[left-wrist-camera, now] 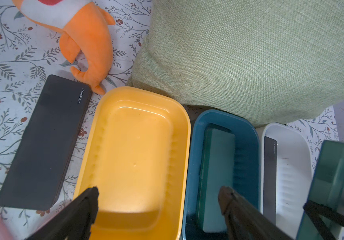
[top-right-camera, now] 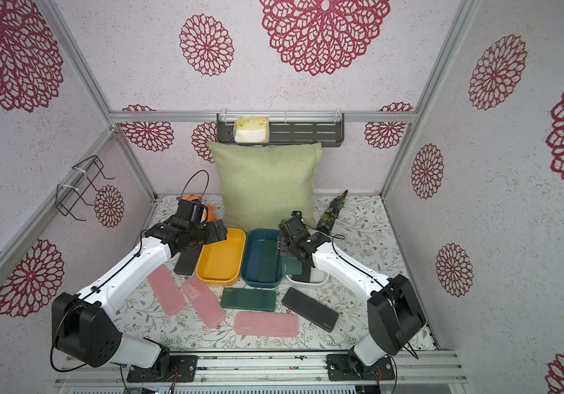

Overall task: Place the pencil cases by color into the storage box
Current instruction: Place the pencil case at the storage box.

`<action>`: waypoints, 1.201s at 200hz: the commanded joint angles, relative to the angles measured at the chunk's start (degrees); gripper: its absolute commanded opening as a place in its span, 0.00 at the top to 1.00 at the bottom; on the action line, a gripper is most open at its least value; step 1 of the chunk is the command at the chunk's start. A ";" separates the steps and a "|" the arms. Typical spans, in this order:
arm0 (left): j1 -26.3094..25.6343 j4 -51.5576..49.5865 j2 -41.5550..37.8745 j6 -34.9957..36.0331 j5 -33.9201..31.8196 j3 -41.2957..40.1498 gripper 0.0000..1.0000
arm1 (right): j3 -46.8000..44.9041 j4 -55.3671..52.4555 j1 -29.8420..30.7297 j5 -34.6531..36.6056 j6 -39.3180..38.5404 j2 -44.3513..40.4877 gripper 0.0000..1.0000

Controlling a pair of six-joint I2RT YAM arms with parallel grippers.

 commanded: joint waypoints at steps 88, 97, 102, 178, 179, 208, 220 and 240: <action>1.31 -1.22 -2.17 1.91 0.94 -1.01 0.03 | 12.96 6.23 7.02 4.11 6.47 15.09 0.45; 1.28 -1.22 -2.18 2.03 0.91 -1.01 0.03 | 13.55 6.13 7.31 4.84 6.60 15.97 0.45; 1.38 -1.31 -2.12 2.07 0.94 -1.01 0.03 | 13.82 6.13 7.34 4.96 6.69 16.42 0.45; 2.00 -1.49 -1.54 3.27 1.54 -0.84 0.03 | 16.53 7.88 8.45 4.79 8.96 22.03 0.45; 2.02 -1.49 -1.50 3.30 1.56 -0.84 0.03 | 16.56 7.88 8.47 4.74 9.01 22.11 0.45; 2.19 -1.48 -1.14 3.67 1.90 -0.91 0.03 | 17.54 7.98 9.14 4.52 9.57 23.86 0.45; 2.24 -1.31 -0.99 3.66 2.06 -0.99 0.03 | 17.57 7.98 9.26 4.55 9.84 24.28 0.45; 2.30 -1.03 -0.58 3.68 2.45 -1.10 0.03 | 17.31 8.14 9.52 4.53 10.42 24.67 0.45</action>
